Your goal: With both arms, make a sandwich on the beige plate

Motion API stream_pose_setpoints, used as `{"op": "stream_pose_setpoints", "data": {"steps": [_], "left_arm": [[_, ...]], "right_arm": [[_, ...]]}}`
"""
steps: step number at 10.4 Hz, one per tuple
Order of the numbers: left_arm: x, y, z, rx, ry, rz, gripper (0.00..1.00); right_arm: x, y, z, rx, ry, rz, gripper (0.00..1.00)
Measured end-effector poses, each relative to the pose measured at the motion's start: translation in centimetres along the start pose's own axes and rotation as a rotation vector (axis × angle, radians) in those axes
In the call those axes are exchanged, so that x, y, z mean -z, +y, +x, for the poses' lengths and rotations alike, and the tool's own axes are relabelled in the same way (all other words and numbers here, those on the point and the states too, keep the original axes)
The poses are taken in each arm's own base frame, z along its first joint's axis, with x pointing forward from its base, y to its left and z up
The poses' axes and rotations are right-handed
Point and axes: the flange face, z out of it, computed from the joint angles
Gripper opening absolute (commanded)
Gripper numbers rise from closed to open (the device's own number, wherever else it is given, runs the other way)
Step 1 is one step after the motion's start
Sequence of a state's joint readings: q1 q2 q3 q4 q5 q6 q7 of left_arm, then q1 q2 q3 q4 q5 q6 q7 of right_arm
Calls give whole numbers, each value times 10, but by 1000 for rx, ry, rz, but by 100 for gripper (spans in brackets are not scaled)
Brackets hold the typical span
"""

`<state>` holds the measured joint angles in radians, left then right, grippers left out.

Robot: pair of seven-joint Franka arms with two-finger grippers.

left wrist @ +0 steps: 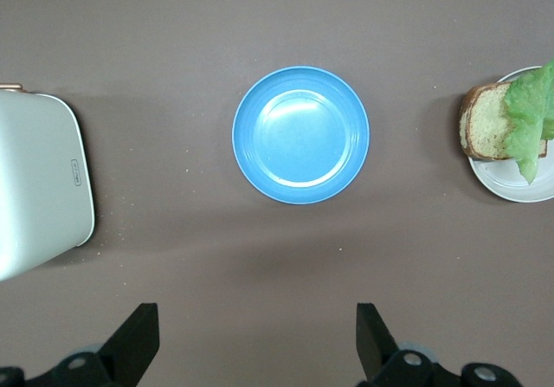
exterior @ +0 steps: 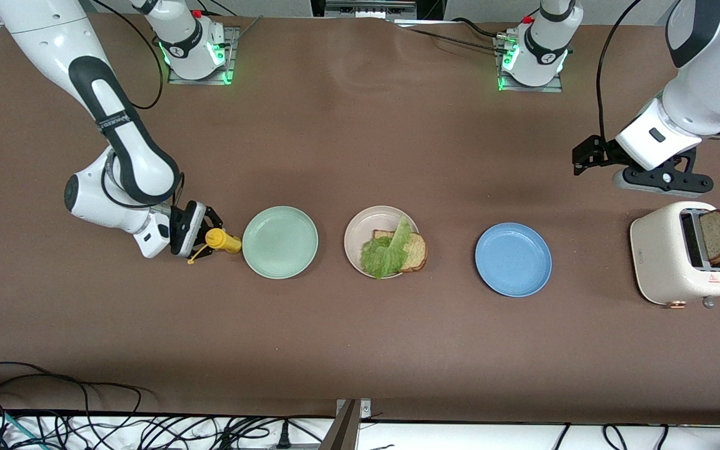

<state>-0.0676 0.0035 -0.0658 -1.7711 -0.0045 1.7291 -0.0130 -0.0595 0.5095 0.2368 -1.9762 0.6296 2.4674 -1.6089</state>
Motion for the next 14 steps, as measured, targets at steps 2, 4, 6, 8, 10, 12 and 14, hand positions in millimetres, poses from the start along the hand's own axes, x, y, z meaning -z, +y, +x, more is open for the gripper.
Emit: {"op": "stream_pose_setpoints", "data": {"steps": [2,4,6,8,10,12,14], "left_arm": [[0,-1,0,2,1,0,100],[4,-1,1,2,8,0,100],[9,-1,2,2,18,0,100],[9,-1,2,2,19,0,100],[9,-1,2,2,19,0,100],[10,0,2,1,20,0,100],[10,0,2,1,22,0,100]], "right_arm": [[18,3,26,0,-93,-33,0],[36,-1,50,-23,-162,-46,0],[50,-10,85,-42,-273,-77,0],[55,-32,136,-68,-416,-133,0],[46,-71,199,-111,-504,-188,0],[43,-92,231,-132,-562,-227,0],[37,-106,247,-188,-610,-274,0]]}}
